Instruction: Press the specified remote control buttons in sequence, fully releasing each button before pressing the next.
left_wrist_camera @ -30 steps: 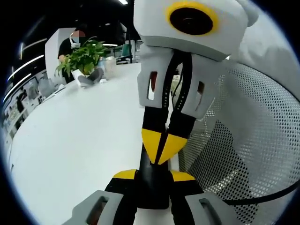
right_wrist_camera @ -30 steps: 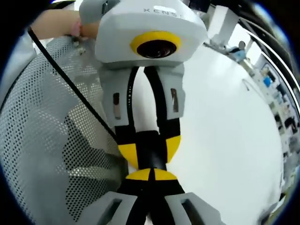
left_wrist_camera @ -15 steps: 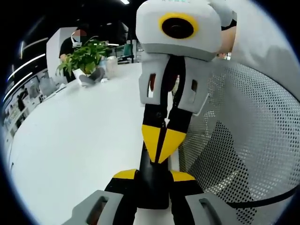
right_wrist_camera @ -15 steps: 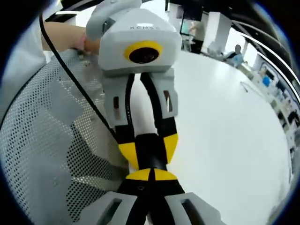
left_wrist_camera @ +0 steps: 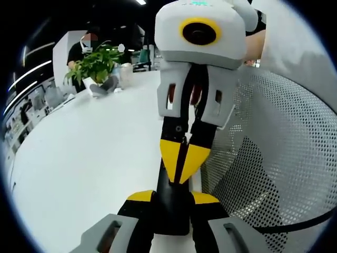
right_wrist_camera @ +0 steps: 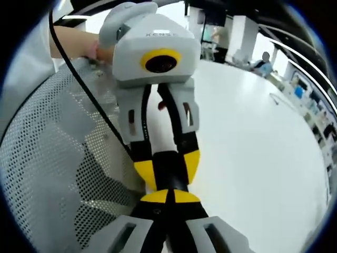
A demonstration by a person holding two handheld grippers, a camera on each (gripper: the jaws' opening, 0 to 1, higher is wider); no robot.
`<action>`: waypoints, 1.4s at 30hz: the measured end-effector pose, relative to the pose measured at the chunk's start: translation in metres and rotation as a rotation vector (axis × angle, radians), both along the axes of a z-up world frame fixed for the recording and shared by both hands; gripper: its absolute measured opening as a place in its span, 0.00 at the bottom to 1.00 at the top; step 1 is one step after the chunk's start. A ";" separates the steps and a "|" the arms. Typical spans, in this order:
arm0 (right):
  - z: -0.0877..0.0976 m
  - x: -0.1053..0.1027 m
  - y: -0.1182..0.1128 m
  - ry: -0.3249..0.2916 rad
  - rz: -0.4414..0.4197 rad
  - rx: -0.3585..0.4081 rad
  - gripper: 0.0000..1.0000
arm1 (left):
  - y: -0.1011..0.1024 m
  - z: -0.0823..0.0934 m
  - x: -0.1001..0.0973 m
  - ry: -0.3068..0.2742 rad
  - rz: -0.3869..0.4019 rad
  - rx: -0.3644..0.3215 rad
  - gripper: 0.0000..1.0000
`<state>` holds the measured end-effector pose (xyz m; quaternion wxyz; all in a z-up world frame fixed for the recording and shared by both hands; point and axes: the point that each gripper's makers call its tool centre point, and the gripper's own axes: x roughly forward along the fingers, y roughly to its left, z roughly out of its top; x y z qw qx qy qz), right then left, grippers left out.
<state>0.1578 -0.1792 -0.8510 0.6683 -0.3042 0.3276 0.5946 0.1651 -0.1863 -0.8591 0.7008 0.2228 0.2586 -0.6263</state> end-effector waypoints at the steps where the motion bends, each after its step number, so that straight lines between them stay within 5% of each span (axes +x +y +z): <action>1: 0.000 0.000 0.000 0.004 -0.001 0.000 0.00 | 0.000 0.000 0.000 0.000 0.000 0.000 0.25; 9: 0.002 -0.005 0.001 0.039 0.001 0.014 0.06 | 0.000 0.000 0.000 0.001 0.002 -0.001 0.25; 17: -0.003 0.001 -0.010 0.001 -0.003 -0.019 0.19 | 0.000 0.000 0.000 0.001 0.002 -0.002 0.25; 42: -0.013 0.008 -0.029 -0.007 -0.019 -0.042 0.23 | 0.000 0.000 0.000 0.003 0.005 -0.003 0.25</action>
